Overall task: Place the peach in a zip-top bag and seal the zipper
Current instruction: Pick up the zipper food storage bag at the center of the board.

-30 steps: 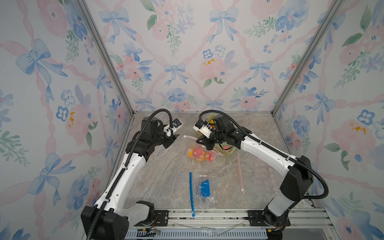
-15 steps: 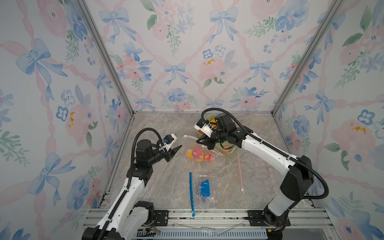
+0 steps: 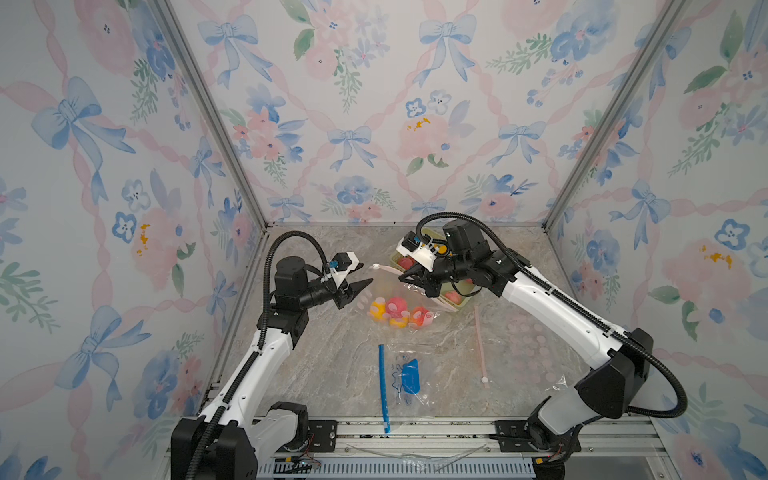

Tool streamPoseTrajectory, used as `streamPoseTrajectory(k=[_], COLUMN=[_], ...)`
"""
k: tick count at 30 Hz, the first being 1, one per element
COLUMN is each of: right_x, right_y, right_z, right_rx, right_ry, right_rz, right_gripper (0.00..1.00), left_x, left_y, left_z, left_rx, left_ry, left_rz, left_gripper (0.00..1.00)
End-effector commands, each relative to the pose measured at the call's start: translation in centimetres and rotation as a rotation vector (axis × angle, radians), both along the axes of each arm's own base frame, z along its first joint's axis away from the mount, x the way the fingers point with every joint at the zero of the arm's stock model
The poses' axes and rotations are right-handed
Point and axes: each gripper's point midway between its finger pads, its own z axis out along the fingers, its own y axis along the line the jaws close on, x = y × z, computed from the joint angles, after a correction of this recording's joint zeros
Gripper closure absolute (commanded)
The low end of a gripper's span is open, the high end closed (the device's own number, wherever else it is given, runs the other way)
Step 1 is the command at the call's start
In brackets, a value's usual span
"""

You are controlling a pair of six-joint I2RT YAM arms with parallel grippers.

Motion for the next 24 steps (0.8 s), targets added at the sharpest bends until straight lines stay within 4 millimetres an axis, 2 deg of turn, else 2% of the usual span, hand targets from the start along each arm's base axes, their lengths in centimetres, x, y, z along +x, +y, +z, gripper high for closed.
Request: streamPoseTrajectory(k=[1, 6, 13, 16, 20, 22, 24], right_x=[-1.2, -1.7, -2.3, -2.4, -2.4, -2.3, -2.1], right_y=[-0.6, -0.7, -0.5, -0.5, -0.6, -0.8, -1.0], right_z=[1.9, 2.3, 2.6, 2.5, 2.3, 2.3, 2.6], right_rx=[0.003, -0.008, -0.008, -0.015, -0.024, -0.026, -0.017], right_ry=[-0.031, -0.043, -0.052, -0.051, -0.048, -0.052, -0.062], right_rz=[0.033, 0.042, 0.054, 0.057, 0.046, 0.033, 0.013], right_gripper=[1.0, 1.0, 1.0, 1.0, 1.0, 1.0, 0.82], left_x=[-0.7, -1.4, -1.5, -1.5, -1.5, -1.4, -1.5], left_y=[-0.9, -1.8, -2.8, -3.1, -3.3, -3.3, -3.3], left_z=[1.2, 2.1, 1.7, 1.7, 1.9, 2.3, 2.6], left_rx=[0.002, 0.008, 0.048, 0.051, 0.053, 0.048, 0.044], left_ry=[-0.022, -0.038, -0.031, -0.03, -0.032, -0.031, -0.029], left_rz=[-0.082, -0.137, -0.164, -0.174, -0.168, -0.158, -0.161], left_gripper=[0.55, 0.7, 0.74, 0.83, 1.0, 1.0, 1.0])
